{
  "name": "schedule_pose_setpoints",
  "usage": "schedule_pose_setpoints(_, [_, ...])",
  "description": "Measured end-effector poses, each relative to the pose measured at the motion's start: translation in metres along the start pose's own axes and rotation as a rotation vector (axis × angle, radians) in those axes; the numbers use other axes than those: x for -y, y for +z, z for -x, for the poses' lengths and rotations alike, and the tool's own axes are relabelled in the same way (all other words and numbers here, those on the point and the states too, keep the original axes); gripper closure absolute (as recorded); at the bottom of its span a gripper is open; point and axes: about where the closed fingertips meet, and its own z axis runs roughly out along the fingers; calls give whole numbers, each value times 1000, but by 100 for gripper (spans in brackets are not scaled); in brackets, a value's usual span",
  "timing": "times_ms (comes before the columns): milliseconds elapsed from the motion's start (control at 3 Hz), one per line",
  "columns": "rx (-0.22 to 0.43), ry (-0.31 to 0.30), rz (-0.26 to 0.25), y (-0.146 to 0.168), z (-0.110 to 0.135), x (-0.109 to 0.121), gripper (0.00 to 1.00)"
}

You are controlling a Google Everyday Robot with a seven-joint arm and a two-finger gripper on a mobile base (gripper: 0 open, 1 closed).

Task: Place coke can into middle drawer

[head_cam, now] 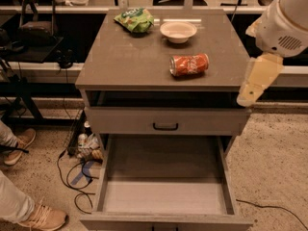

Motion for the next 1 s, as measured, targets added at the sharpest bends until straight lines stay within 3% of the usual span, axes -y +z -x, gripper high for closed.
schedule_pose_setpoints(333, [16,1,-9,39,20,33,0])
schedule_pose_setpoints(1000, [1,-16,66,117,56,78,0])
